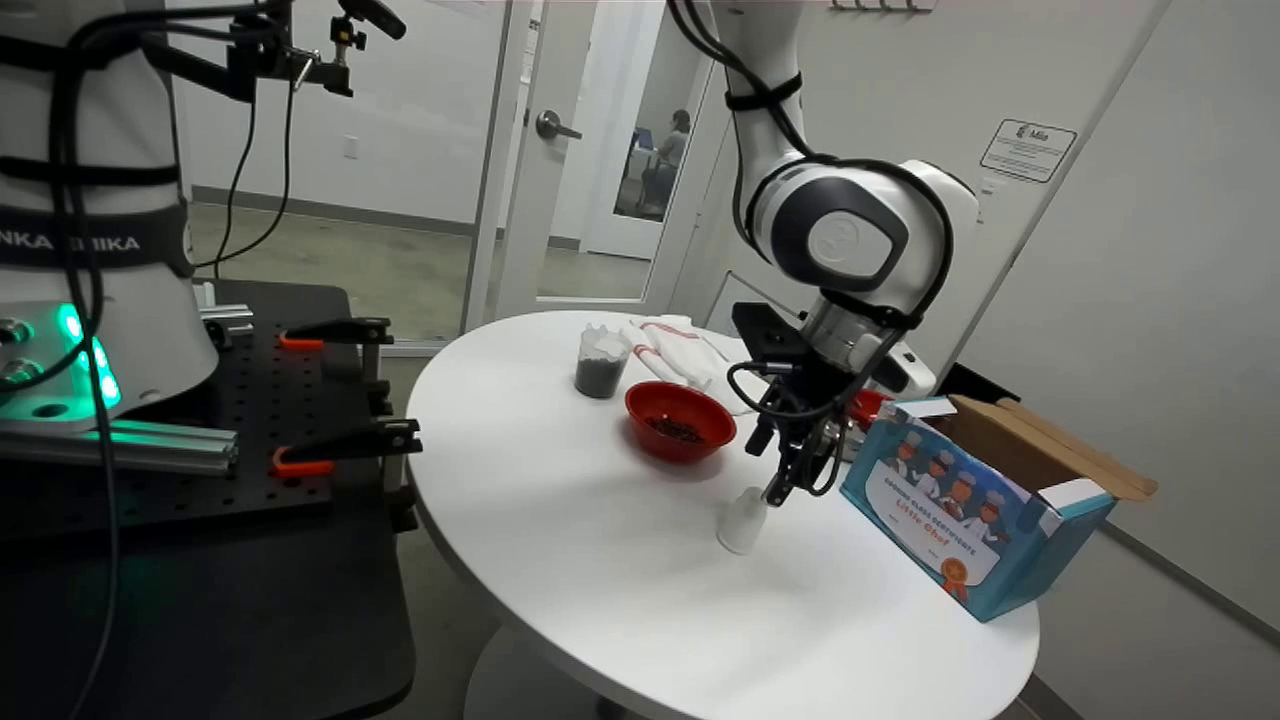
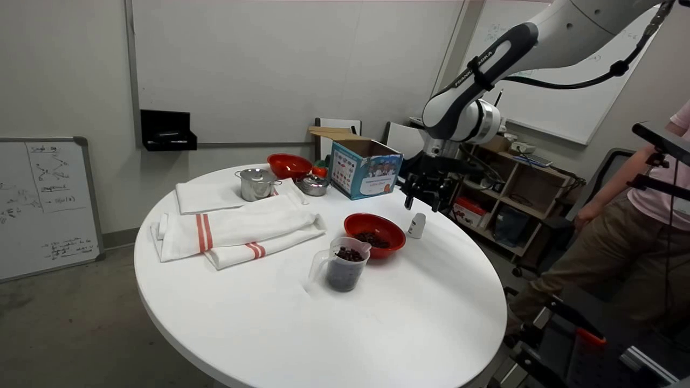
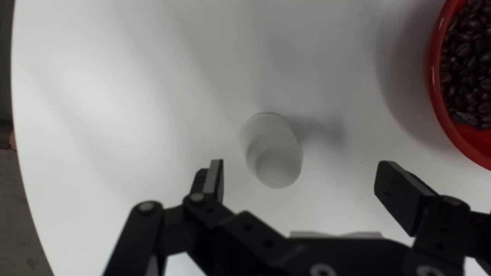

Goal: Use the white bottle to pull the box then put the bottle in the box

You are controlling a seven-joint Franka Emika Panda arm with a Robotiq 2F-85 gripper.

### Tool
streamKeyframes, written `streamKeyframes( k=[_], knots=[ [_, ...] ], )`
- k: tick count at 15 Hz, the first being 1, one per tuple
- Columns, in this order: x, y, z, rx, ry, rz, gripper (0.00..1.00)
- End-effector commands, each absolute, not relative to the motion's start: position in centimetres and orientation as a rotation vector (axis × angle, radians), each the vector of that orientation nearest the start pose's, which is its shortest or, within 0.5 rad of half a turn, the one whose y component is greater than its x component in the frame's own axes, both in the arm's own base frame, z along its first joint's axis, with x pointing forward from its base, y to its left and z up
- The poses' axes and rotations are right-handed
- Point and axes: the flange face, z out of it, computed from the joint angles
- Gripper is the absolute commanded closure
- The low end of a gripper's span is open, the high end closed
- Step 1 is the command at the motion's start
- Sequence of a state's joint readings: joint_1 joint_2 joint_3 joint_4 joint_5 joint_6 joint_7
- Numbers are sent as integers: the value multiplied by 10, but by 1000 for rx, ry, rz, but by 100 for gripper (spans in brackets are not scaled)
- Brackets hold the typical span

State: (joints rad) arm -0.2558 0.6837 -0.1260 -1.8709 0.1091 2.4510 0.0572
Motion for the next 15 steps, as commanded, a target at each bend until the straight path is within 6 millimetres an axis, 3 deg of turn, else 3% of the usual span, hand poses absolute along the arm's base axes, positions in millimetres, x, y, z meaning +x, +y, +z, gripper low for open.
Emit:
streamKeyframes(
  k=[1,2,5,12,13,15],
  knots=[
    [582,-231,129,-3037,780,170,2],
    [582,-231,128,-3038,780,171,25],
    [581,-232,126,-3040,777,173,34],
    [579,-236,127,-3039,790,173,87],
    [576,-237,126,-3040,791,167,92],
    [572,-237,131,-3043,791,166,90]
  ],
)
